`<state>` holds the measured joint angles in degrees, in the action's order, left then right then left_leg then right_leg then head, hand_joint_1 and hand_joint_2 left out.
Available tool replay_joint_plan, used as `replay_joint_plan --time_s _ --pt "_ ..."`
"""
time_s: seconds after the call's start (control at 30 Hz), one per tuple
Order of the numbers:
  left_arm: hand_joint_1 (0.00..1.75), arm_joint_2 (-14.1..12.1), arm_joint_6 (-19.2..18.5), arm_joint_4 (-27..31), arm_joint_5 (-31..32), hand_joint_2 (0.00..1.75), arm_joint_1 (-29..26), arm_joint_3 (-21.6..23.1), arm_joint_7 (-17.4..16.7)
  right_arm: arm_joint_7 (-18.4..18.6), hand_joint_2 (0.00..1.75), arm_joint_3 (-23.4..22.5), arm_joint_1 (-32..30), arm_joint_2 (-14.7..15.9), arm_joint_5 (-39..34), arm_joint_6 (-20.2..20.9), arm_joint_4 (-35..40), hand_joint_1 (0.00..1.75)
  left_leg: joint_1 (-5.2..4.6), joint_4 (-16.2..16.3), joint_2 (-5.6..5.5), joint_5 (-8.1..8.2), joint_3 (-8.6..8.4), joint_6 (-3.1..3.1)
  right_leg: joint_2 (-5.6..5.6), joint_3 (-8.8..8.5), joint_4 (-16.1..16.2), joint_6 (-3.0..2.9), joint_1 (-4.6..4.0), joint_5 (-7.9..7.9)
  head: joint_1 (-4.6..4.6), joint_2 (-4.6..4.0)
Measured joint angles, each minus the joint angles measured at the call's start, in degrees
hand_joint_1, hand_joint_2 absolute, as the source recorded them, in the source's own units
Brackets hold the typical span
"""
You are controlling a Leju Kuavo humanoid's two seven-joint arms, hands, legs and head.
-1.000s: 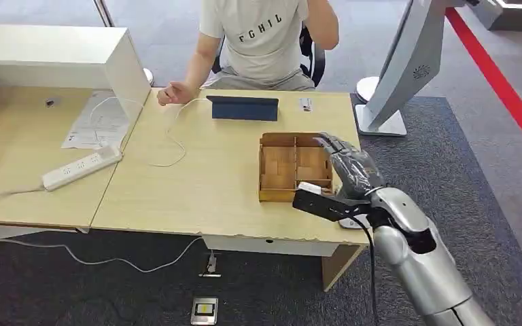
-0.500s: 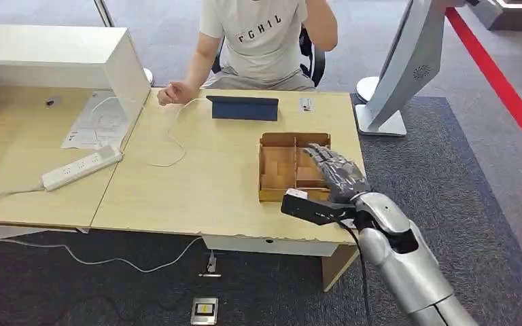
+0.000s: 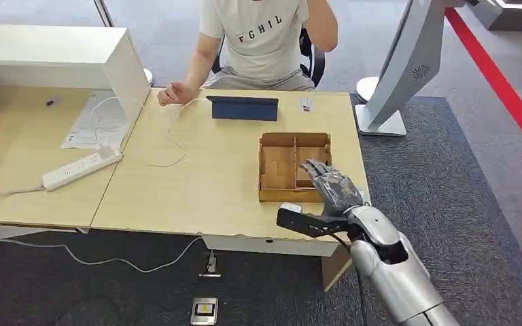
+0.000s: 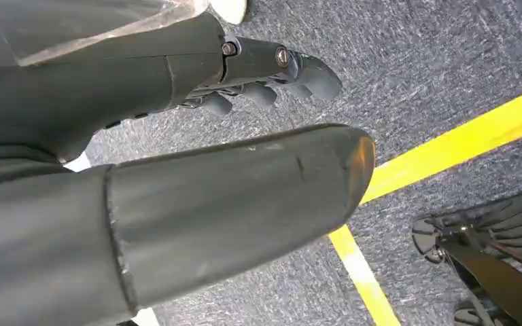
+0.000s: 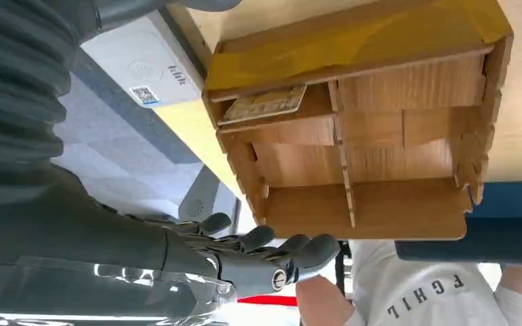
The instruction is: Pass the card to the sensor for recognition and then transmit it.
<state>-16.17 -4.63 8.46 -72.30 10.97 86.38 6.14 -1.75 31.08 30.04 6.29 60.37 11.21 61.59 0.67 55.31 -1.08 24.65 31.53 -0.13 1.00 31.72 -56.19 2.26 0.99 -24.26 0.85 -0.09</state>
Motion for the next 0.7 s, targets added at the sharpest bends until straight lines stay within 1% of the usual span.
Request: replay_joint_plan --time_s 0.33,0.57,0.7 --pt "0.0 0.0 0.0 0.0 -0.07 0.0 0.0 0.57 -0.28 -0.85 1.75 0.02 -0.01 -1.02 0.48 -1.31 -2.56 0.0 0.0 0.0 -0.01 0.0 0.02 0.0 0.0 0.0 0.0 0.0 0.0 0.0 0.0 0.0" --pt "0.0 0.0 0.04 -0.02 -0.09 0.0 0.01 0.9 -0.48 -1.55 1.75 0.07 1.49 -1.92 0.85 -4.94 -6.29 0.0 0.0 0.0 0.0 0.0 0.01 0.0 0.0 -0.01 0.0 0.0 0.0 0.0 0.0 0.0" --pt "0.0 0.0 0.26 -0.02 -0.24 0.0 0.0 0.92 -0.96 -2.01 1.75 0.04 2.35 -2.49 0.48 -5.42 -8.65 0.0 0.0 0.0 -0.01 0.0 0.01 0.0 0.0 0.0 0.0 0.0 0.0 0.0 0.0 0.0"
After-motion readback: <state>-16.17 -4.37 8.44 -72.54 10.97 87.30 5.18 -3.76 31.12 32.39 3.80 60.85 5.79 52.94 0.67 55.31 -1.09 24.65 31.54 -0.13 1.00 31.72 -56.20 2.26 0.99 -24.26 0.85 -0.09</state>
